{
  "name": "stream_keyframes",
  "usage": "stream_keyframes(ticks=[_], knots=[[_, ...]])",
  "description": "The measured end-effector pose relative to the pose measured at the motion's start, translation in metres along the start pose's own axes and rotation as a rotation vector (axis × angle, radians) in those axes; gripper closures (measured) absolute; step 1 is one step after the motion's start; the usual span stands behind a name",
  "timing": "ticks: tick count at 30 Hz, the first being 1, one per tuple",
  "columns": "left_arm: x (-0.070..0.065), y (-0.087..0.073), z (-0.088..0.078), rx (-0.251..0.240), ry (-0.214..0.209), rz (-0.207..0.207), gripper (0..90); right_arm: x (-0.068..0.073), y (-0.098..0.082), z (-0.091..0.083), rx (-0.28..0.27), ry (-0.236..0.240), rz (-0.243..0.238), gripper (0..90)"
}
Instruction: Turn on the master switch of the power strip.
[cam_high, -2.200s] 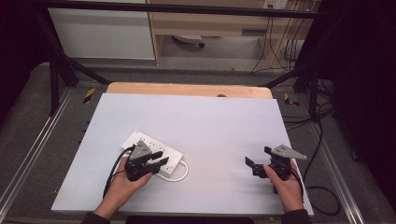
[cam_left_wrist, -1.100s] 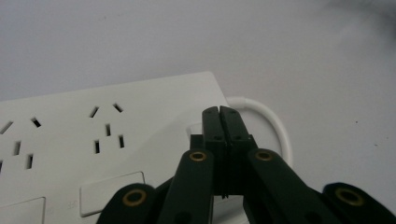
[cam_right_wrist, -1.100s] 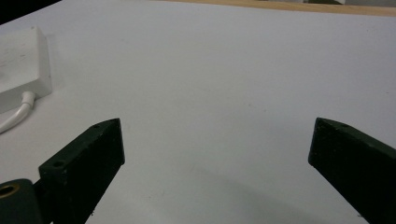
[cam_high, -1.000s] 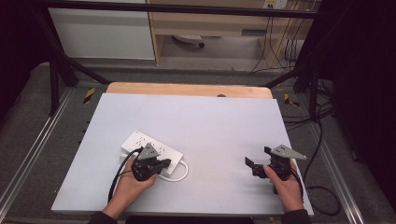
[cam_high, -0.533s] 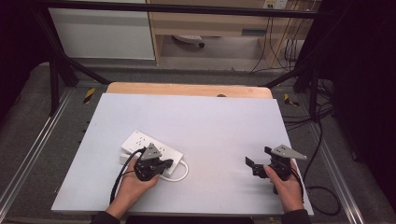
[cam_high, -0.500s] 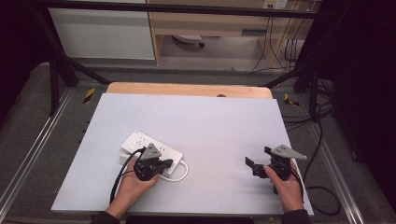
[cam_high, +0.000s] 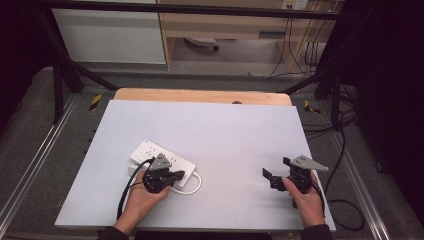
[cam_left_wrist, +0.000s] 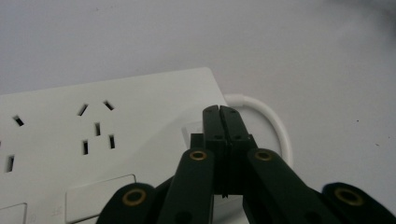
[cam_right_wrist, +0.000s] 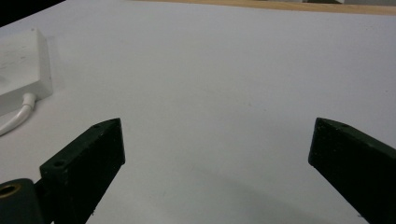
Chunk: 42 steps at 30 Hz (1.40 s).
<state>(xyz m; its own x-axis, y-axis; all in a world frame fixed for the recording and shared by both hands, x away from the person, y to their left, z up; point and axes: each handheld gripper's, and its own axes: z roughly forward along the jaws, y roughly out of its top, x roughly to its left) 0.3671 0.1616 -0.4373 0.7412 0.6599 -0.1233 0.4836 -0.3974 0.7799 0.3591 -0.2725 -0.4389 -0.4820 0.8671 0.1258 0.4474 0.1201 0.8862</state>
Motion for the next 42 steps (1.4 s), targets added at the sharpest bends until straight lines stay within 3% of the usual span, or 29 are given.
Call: stream_keyframes(ticks=[13, 42], knots=[[-0.0007, 0.0009, 0.0009, 0.013, 0.009, 0.018, 90.0, 0.0001, -0.0001, 0.0001, 0.001, -0.001, 0.000, 4.2], [-0.0006, 0.0008, 0.0011, 0.010, 0.008, 0.013, 90.0, 0.0004, -0.0005, 0.0004, 0.007, -0.001, 0.001, 4.2]])
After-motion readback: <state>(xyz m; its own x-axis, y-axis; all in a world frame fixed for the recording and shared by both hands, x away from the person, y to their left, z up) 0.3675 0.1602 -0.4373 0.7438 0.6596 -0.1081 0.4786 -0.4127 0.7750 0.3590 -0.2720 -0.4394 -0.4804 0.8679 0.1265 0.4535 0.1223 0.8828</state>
